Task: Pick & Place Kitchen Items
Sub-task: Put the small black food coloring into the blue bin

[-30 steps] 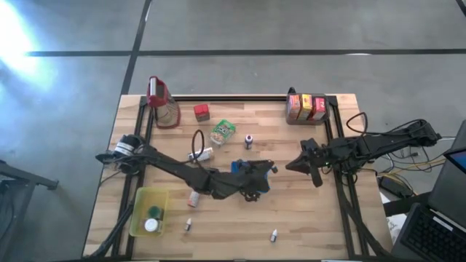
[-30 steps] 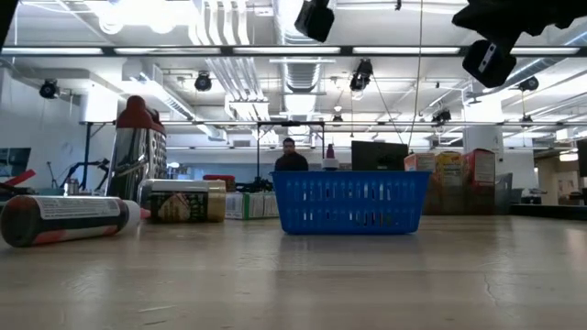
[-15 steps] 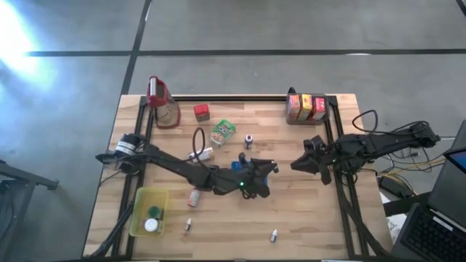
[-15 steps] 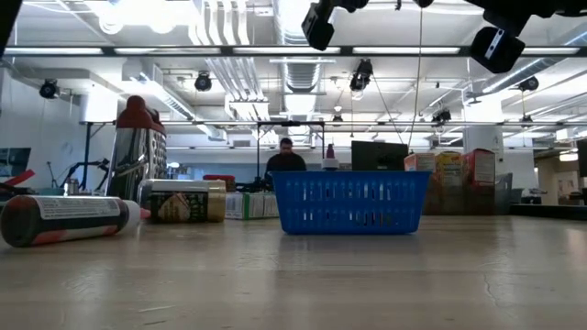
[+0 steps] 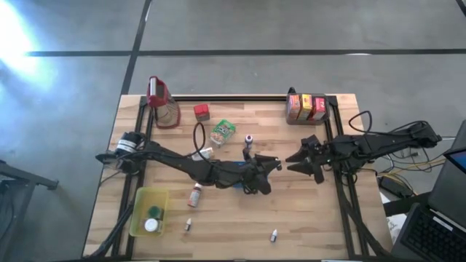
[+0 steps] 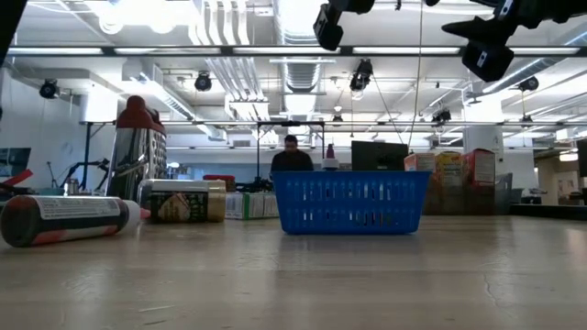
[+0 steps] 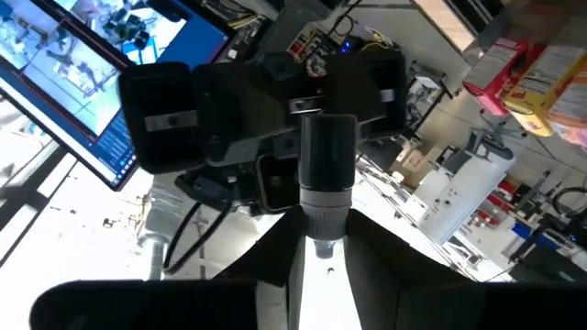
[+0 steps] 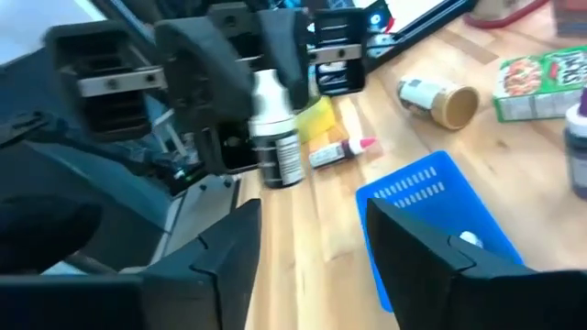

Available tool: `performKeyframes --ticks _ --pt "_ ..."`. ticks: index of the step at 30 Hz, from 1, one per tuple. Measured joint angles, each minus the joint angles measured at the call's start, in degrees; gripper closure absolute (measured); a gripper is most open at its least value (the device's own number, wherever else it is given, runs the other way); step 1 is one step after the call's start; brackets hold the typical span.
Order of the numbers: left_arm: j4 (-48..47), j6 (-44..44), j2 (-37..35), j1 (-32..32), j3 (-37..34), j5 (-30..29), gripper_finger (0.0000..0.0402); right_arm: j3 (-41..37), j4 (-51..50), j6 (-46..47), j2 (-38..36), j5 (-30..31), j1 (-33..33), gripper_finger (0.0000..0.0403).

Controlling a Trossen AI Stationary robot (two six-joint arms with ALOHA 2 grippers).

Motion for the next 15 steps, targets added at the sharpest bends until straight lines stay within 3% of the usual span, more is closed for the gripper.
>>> performKeyframes --ticks 7,15 --pt "-0.4 0.2 0.0 0.3 1.1 0.8 0.0330 0.0 4.6 -1.2 0.0 -0.9 -0.9 0.0191" --pt "-0.6 0.2 0.0 0.9 1.1 1.2 0.0330 0.0 7.4 -1.2 4.0 -3.3 -0.9 0.0199"
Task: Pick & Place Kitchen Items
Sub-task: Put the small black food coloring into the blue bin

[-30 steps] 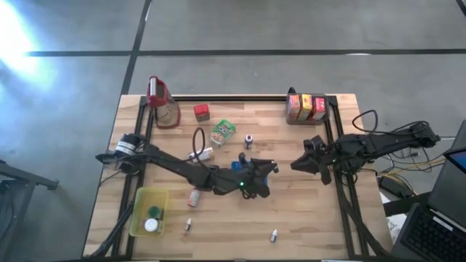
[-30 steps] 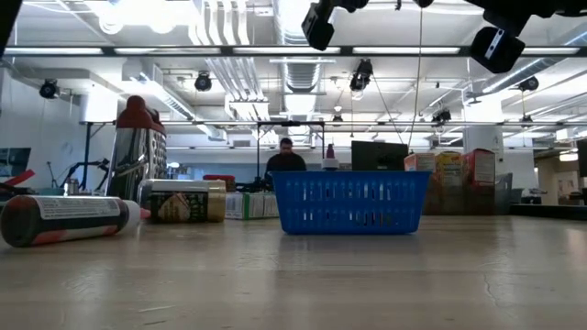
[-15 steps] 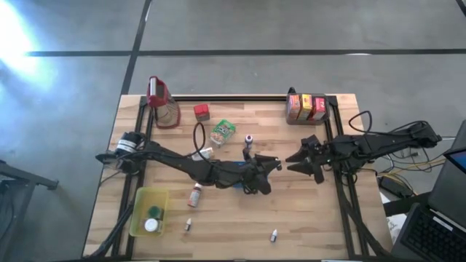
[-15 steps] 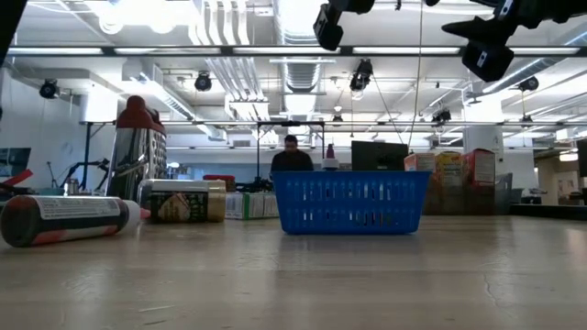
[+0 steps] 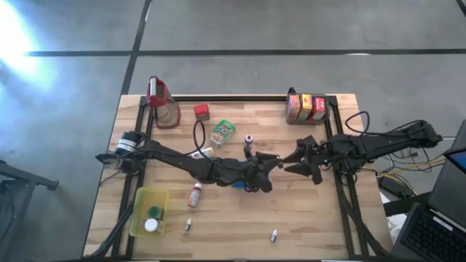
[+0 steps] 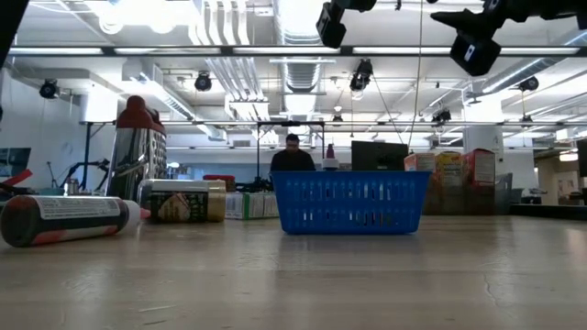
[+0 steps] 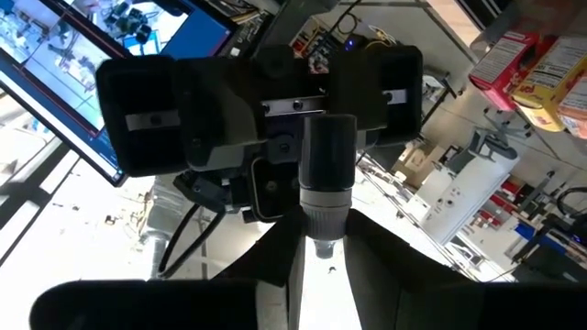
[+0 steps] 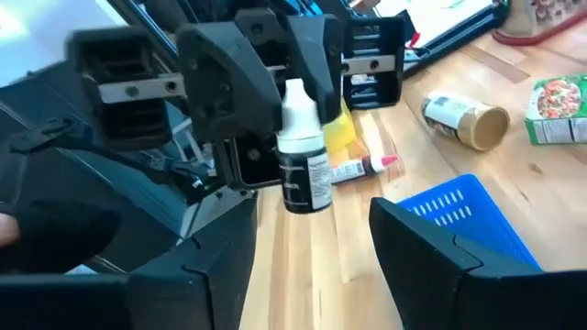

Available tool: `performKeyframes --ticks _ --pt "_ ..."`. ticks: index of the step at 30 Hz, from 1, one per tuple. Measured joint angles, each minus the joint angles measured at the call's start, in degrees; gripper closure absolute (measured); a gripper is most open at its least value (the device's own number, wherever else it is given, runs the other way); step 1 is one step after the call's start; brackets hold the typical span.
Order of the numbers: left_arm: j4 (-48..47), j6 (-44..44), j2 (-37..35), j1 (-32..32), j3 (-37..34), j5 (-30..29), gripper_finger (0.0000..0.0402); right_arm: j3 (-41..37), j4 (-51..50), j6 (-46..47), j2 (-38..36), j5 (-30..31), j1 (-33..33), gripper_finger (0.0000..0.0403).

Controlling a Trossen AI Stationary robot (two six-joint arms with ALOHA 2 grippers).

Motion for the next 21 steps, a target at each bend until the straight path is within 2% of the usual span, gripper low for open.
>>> performKeyframes --ticks 11,21 --pt "-0.3 -0.4 0.0 0.0 0.0 0.2 0.0330 0.0 6.5 -2.5 5.3 0.1 -1.1 0.0202" --pt "-0.4 -0.5 0.0 0.0 0.0 0.2 0.0330 0.0 7.1 -2.8 5.6 0.0 -1.3 0.0257"
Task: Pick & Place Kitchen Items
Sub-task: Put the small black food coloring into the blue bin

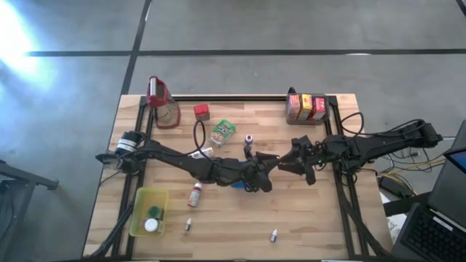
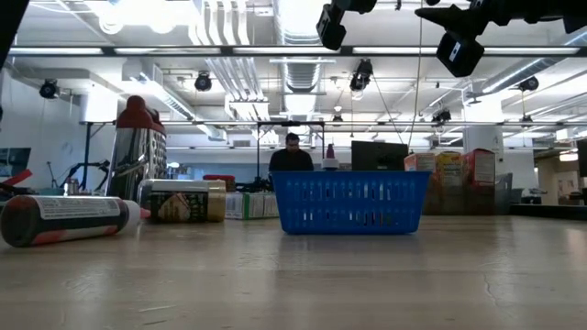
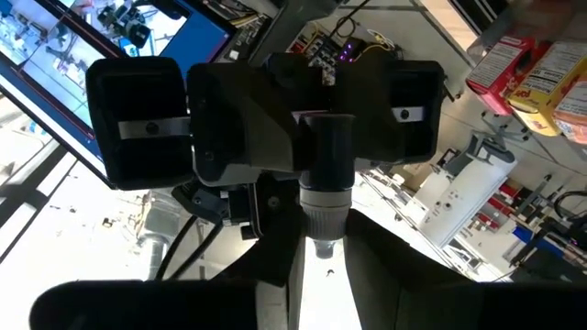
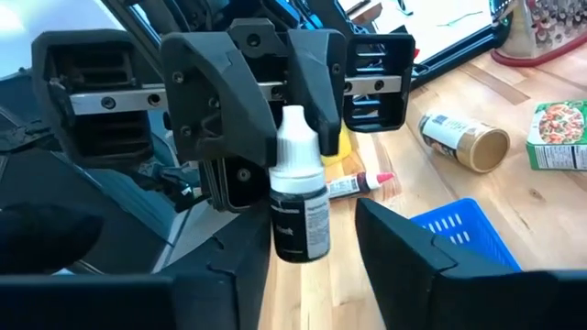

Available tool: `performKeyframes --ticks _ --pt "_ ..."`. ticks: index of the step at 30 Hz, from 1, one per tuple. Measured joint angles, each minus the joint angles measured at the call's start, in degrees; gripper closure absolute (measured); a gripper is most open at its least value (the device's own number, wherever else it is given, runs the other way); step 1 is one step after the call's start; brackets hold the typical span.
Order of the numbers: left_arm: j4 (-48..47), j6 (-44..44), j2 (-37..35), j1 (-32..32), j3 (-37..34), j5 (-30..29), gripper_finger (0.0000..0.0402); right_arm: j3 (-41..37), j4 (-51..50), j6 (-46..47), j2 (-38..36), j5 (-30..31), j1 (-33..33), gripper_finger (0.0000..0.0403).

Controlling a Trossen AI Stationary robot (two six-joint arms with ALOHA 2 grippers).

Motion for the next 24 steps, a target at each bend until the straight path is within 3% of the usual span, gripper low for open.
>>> performKeyframes --ticks 11,24 --pt "-1.1 -1.3 0.0 0.0 0.0 0.3 0.0330 0.0 0.2 -0.4 0.0 -0.2 0.1 0.0341" --pt "-2.7 -2.2 0.0 0.0 0.0 0.2 0.0324 0.0 -0.1 -0.4 0.2 -0.1 0.1 0.0330"
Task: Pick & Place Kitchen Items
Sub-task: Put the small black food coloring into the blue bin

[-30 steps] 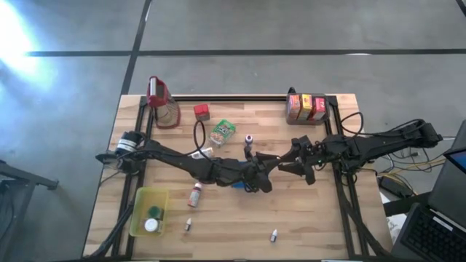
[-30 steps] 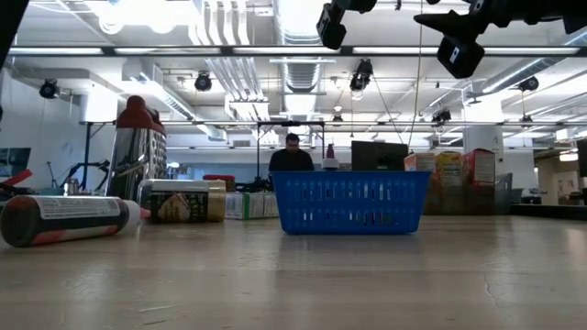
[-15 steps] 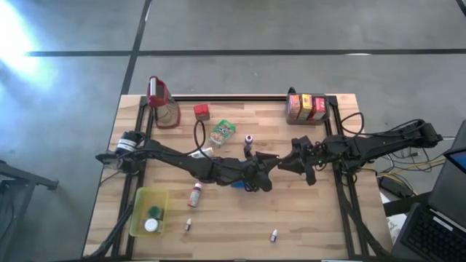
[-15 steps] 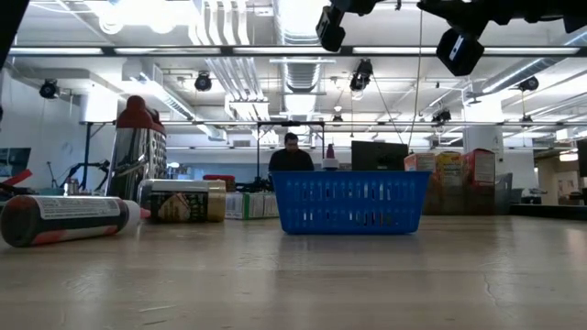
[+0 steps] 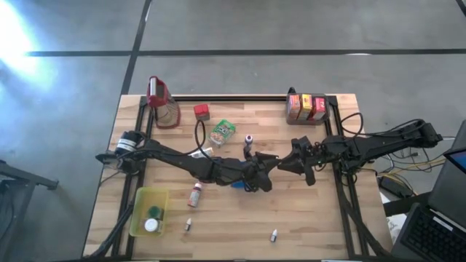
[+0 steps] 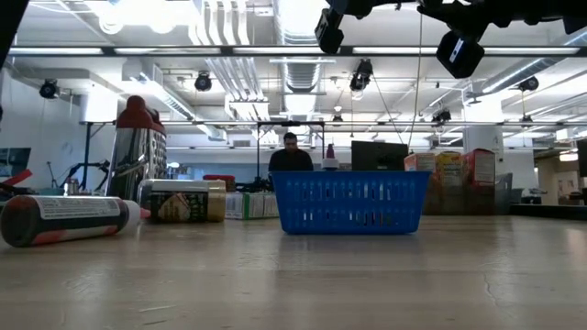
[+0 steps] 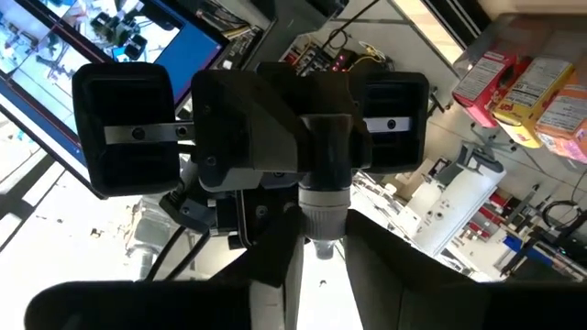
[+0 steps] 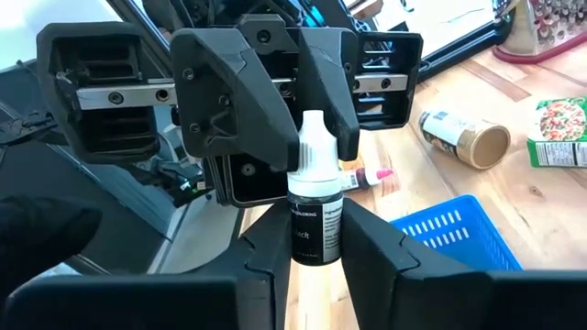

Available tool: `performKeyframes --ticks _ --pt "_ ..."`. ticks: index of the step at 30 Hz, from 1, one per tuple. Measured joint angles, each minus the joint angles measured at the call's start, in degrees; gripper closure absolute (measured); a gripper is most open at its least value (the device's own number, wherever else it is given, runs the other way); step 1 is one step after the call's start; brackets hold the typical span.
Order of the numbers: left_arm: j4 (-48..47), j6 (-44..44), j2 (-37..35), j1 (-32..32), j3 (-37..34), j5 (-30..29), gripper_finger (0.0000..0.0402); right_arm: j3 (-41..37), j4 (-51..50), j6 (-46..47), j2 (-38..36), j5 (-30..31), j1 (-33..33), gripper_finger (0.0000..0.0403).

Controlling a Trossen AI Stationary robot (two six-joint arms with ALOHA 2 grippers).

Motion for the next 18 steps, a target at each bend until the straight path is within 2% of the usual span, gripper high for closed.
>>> performKeyframes --ticks 6,10,18 --pt "0.5 -2.3 0.0 -0.1 0.0 -0.3 0.0280 0.0 0.3 0.0 0.0 -0.1 0.0 0.0334" --pt "0.8 -5.3 0.0 -0.1 0.0 -2.7 0.0249 0.0 0.4 0.0 -0.1 -0.1 -0.1 0.0328" --pt "0.8 -32.3 -3.3 -0.2 -0.1 -6.2 0.0221 0.0 -1.9 0.0 -0.2 -0.2 0.0 0.0338"
